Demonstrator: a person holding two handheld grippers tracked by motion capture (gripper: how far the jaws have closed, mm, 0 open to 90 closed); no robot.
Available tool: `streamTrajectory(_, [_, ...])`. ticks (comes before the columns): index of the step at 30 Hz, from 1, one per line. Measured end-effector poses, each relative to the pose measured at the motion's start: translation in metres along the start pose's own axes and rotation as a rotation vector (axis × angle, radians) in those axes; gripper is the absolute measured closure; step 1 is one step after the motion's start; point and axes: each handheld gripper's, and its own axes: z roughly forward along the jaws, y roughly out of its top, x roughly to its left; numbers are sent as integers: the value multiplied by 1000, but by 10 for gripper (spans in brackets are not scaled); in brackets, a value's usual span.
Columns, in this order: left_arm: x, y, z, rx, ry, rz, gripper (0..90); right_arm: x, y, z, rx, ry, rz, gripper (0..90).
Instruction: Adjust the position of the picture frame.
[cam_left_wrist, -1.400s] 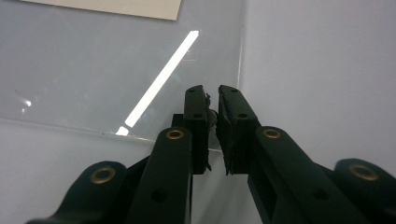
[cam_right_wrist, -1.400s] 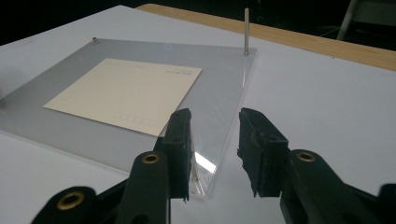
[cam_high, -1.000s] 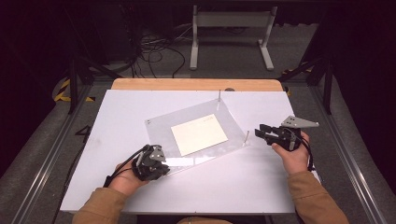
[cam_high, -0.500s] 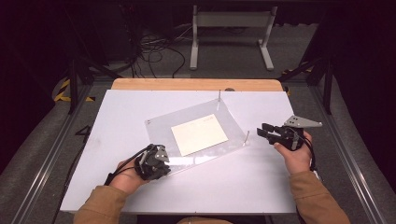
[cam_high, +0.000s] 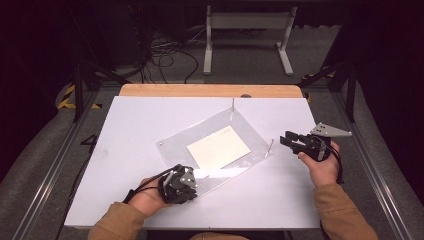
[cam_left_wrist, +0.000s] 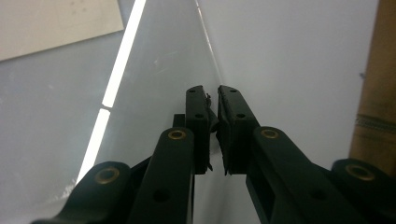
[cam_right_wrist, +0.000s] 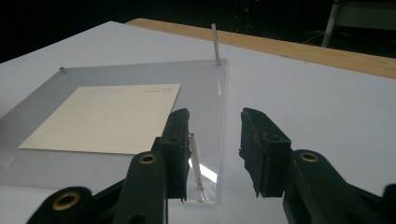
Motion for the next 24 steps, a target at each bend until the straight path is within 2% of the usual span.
streamTrajectory(4, [-7,8,3,8,-13,24,839,-1,-1,-1,0,-1,5,623])
streamTrajectory(5, [-11,11,6,-4,-26,33,839,-1,-1,-1,1,-1,5,623])
streamTrajectory(10, [-16,16,10,-22,-44,36,839,-1,-1,-1,2,0,6,622])
streamTrajectory(16, [-15,18,9,-18,-73,60,834,0,-3,0,14,6,5,621])
streamTrajectory(17, [-14,19,8,-16,-79,57,832,0,-3,0,18,7,6,621])
streamTrajectory(18, [-11,18,6,-41,-91,44,830,0,-4,0,21,8,7,620])
streamTrajectory(20, [-9,17,3,-60,-85,37,850,1,-5,0,29,13,1,623])
streamTrajectory(21, [-2,15,-6,-95,-57,3,842,1,-6,-1,36,14,4,624])
streamTrajectory(22, [-2,15,-6,-95,-57,3,827,1,-6,-1,36,14,4,624])
streamTrajectory(23, [3,13,-11,-129,-45,-17,827,2,-7,-1,41,15,0,624])
streamTrajectory(24, [10,9,-18,-173,-25,-57,793,2,-7,-2,45,16,0,624])
